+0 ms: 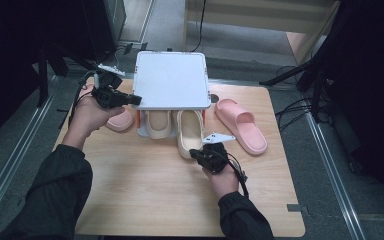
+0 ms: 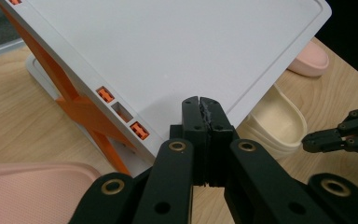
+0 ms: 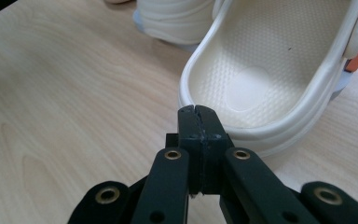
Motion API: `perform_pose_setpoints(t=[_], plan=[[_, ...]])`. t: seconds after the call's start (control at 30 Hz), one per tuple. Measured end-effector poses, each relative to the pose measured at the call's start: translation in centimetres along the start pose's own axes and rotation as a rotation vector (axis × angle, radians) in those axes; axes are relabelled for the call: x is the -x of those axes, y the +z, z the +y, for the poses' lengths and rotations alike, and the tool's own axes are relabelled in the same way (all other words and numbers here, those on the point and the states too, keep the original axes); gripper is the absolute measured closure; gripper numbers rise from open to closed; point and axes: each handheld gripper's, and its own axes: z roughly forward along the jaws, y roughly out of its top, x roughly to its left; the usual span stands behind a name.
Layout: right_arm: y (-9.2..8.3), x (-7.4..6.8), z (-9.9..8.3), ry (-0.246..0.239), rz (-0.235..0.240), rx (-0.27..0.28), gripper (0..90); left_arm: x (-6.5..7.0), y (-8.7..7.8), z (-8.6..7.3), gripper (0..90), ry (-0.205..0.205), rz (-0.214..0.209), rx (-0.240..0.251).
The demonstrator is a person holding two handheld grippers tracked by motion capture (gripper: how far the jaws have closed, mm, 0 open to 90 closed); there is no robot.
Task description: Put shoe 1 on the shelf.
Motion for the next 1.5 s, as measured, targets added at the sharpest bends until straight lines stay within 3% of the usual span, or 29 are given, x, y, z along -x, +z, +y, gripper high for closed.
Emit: perform_pose_setpoints(t=[0.27, 0.53, 0.63, 0.73, 0.97, 1.03, 1.2, 1.23, 1.27, 1.3, 1.37, 1.43, 1.47, 1.5], plan=[[1.4, 0.3, 1.3, 0.005, -0.005, 0.014, 90.0, 0.0, 0.0, 0.0, 89.7, 0.002, -0.001, 0.001], [3.0, 0.7, 2.8, -0.014, -0.044, 0.022, 90.0, 0.0, 0.0, 0.0, 89.6, 0.004, 0.002, 0.001], [3.4, 1.2, 3.0, 0.001, -0.035, 0.059, 90.0, 0.0, 0.0, 0.0, 89.6, 0.006, 0.005, 0.000], [4.1, 1.6, 3.7, 0.018, -0.068, 0.060, 89.7, 0.0, 0.0, 0.0, 89.6, 0.008, 0.006, 0.000], [5.0, 2.1, 4.1, 0.037, -0.070, 0.077, 86.9, 0.1, -0.1, 0.0, 89.4, 0.018, 0.014, 0.002], [4.8, 2.3, 4.2, 0.105, -0.048, 0.024, 90.0, 0.3, -0.3, 0.1, 87.2, 0.029, 0.043, -0.013], [3.4, 2.1, 3.5, 0.101, -0.017, 0.035, 90.0, 0.4, -0.3, 0.2, 84.4, 0.015, 0.048, -0.012], [2.5, 1.8, 3.2, 0.092, -0.004, 0.043, 87.4, 0.3, -0.3, 0.3, 76.1, -0.012, 0.029, -0.009], [2.5, 1.8, 3.2, 0.092, -0.004, 0.043, 87.4, 0.3, -0.3, 0.3, 71.5, -0.012, 0.029, -0.009], [2.1, 1.8, 3.0, 0.089, 0.005, 0.047, 85.0, 0.3, -0.3, 0.4, 71.5, -0.044, 0.011, -0.012], [1.1, 1.5, 2.7, 0.089, 0.028, 0.046, 80.4, 0.5, -0.5, 0.5, 56.1, -0.064, 0.008, -0.016], [0.1, 1.3, 2.3, 0.079, 0.051, 0.053, 79.0, 0.9, -0.7, 0.5, 53.5, -0.061, 0.021, -0.020], [-1.0, 1.2, 1.7, 0.072, 0.060, 0.055, 74.0, 1.0, -0.9, 0.5, 47.1, -0.057, 0.022, -0.019], [-1.0, 1.2, 1.7, 0.072, 0.060, 0.055, 74.0, 1.1, -1.0, 0.5, 47.1, -0.051, 0.024, -0.017]])
